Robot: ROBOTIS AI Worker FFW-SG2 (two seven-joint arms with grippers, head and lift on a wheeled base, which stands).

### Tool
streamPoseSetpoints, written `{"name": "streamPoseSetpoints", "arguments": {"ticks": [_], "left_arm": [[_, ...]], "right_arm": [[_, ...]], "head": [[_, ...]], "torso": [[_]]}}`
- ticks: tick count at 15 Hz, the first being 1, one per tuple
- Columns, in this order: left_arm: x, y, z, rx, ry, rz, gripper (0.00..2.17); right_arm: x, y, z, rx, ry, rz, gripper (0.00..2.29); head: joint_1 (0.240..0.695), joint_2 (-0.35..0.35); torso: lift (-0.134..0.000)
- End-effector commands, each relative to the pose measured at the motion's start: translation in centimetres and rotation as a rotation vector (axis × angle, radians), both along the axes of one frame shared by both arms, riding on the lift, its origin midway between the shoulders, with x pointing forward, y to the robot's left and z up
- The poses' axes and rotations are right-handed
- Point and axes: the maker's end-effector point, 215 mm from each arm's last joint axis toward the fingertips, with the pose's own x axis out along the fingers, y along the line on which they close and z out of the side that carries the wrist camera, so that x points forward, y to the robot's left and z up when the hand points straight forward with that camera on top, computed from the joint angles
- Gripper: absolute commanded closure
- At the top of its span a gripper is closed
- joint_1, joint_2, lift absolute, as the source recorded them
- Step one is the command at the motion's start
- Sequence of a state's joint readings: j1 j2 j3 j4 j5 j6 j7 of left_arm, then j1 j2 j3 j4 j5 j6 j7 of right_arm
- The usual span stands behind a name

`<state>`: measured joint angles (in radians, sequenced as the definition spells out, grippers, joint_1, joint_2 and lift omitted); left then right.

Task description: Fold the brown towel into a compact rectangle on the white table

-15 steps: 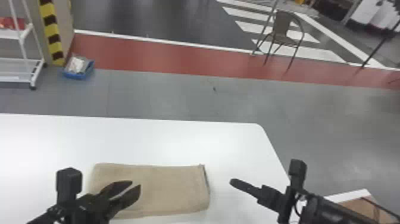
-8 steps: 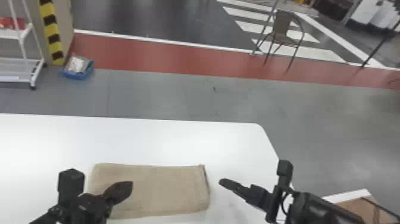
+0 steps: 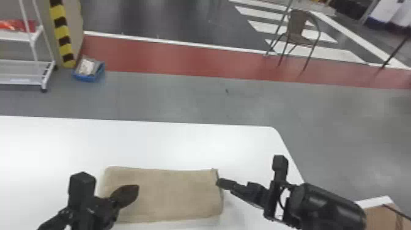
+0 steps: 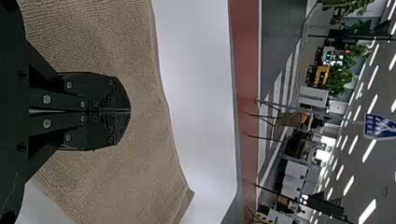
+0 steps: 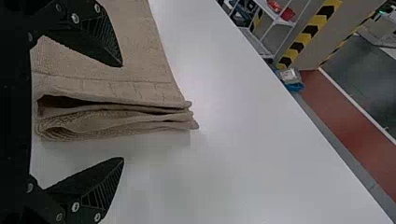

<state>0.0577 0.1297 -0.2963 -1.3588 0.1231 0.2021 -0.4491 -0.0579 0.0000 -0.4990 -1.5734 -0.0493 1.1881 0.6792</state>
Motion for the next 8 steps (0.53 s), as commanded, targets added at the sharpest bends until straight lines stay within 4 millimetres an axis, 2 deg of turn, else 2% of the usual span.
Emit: {"name": "streamPoseSetpoints", "arguments": {"ticks": [1, 3, 5, 6, 8], "left_arm": [[0.1, 0.1, -0.1, 0.009, -0.001, -0.003, 1.71], [0.2, 0.3, -0.3, 0.015, 0.005, -0.004, 1.71], [0.0, 0.6, -0.8, 0.027, 0.023, -0.006, 1.71], [0.0, 0.7, -0.9, 0.030, 0.023, -0.006, 1.71], [-0.2, 0.8, -1.2, 0.036, 0.035, -0.008, 1.71]], "right_arm": [[0.9, 1.1, -0.2, -0.006, 0.013, 0.024, 0.22], [1.4, 1.7, -0.1, -0.020, 0.014, 0.045, 0.24], [1.4, 2.1, -0.6, -0.030, 0.045, 0.061, 0.41], [1.1, 2.8, -0.9, -0.020, 0.065, 0.074, 0.47], [0.8, 3.0, -1.0, -0.017, 0.087, 0.087, 0.47]], "head": [[0.695, -0.299], [0.695, -0.288], [0.695, -0.272], [0.695, -0.268], [0.695, -0.261]], "torso": [[0.000], [0.000], [0.000], [0.000], [0.000]]}}
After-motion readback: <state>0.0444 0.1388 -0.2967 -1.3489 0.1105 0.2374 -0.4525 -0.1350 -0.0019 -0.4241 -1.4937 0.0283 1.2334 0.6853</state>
